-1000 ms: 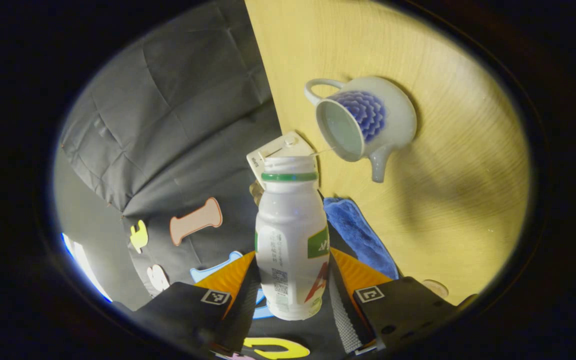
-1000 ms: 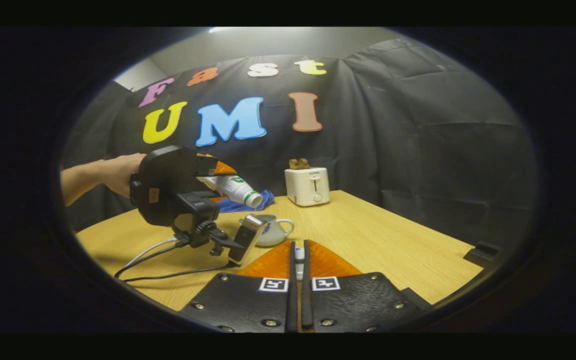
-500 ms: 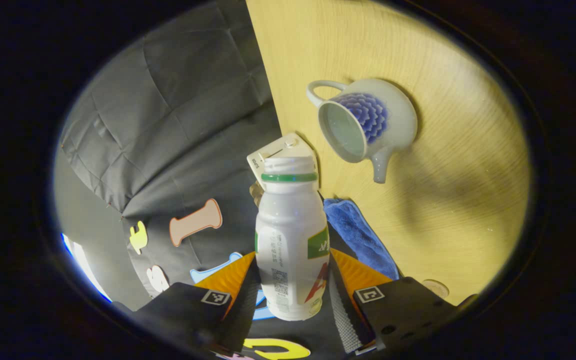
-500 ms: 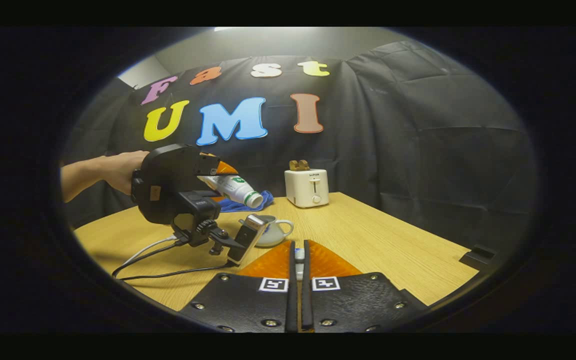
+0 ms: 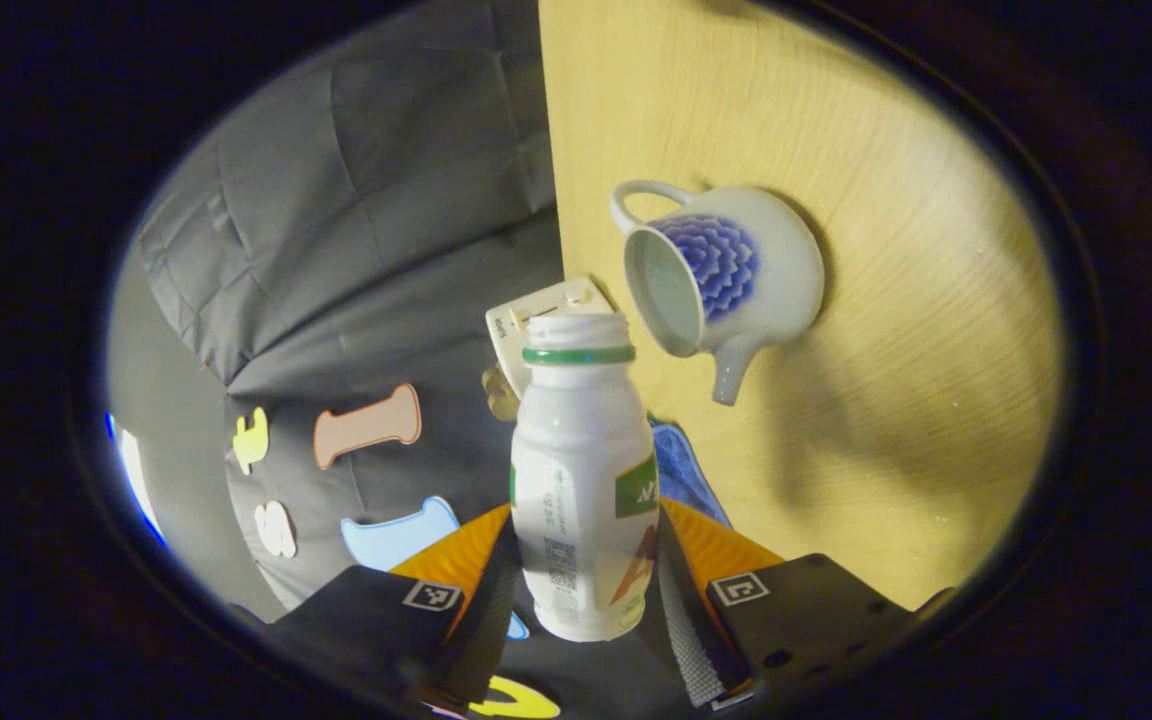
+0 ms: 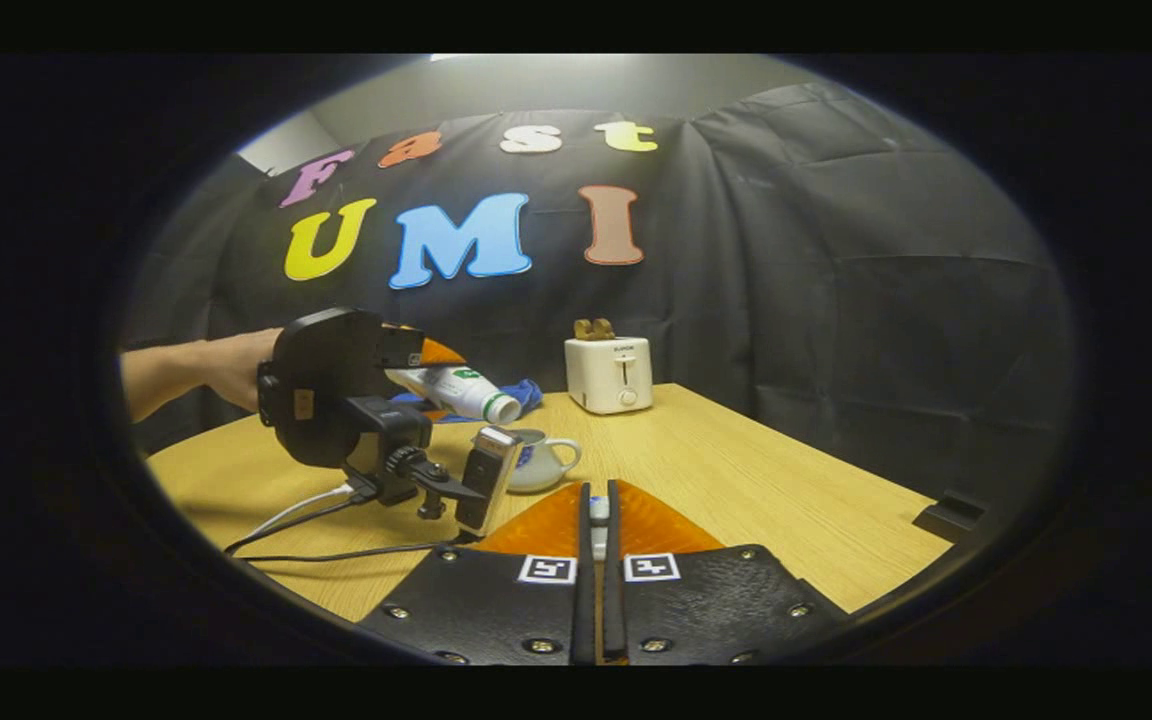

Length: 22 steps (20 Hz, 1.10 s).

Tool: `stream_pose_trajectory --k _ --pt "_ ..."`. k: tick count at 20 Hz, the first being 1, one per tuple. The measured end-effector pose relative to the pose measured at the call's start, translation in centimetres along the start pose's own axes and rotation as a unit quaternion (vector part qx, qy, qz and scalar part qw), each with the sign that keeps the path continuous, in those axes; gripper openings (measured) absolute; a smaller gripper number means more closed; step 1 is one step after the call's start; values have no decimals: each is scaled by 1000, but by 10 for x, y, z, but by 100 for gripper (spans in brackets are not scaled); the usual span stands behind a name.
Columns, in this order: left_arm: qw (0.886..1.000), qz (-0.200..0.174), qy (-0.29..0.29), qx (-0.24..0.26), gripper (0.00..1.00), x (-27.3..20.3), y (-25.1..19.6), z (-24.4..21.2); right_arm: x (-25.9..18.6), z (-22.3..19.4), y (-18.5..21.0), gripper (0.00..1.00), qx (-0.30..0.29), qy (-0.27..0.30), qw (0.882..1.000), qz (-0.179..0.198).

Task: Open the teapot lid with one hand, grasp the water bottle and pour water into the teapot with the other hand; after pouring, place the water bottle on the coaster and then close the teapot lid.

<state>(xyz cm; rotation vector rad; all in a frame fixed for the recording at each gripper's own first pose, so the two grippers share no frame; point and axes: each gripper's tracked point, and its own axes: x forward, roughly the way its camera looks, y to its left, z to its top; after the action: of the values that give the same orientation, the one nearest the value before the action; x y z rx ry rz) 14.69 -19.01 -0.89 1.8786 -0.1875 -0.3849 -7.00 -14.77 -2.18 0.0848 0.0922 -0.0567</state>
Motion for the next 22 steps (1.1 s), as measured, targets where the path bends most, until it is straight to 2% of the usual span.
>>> stream_pose_trajectory --k 2,3,5,6,7,8,10,11,13,14,17,18,19,20,22 --pt "999 -4 -7 -33 75 -2 -8 3 2 2 3 3 -1 -1 1000 5" --pt "999 -4 -8 -44 82 -3 -11 3 2 3 6 3 -2 -2 1000 9" --pt "998 -1 -11 -68 82 -4 -15 3 1 6 9 3 -8 -7 1000 14" --pt "996 -5 -11 -84 75 -3 -19 2 2 10 10 4 -11 -10 1000 16" --pt "995 -6 -12 -100 75 -3 -21 1 2 11 11 3 -14 -11 1000 18" --pt "993 -3 -10 -114 82 -5 -22 -2 2 13 11 3 -14 -13 1000 21" --pt "989 2 -8 -149 82 -10 -24 -8 5 17 11 0 -10 -13 1000 26" --pt "985 7 -7 -172 75 -13 -24 -12 8 17 12 3 -8 -11 999 29" --pt "973 35 -8 -228 79 -24 -18 -18 14 21 11 3 -6 -11 999 32" --pt "965 39 -9 -259 75 -30 -21 -22 17 22 11 3 -4 -8 999 34" --pt "947 46 2 -318 74 -42 -27 -33 23 23 19 3 5 -3 999 45" --pt "941 52 2 -334 81 -47 -28 -38 26 25 22 4 3 -4 999 46" --pt "935 51 5 -351 82 -50 -31 -41 30 26 25 4 -2 -4 999 48" --pt "928 53 7 -369 74 -54 -33 -45 34 28 29 4 -5 -4 999 53" --pt "917 55 16 -394 74 -59 -38 -52 41 33 39 3 -11 -8 998 64"
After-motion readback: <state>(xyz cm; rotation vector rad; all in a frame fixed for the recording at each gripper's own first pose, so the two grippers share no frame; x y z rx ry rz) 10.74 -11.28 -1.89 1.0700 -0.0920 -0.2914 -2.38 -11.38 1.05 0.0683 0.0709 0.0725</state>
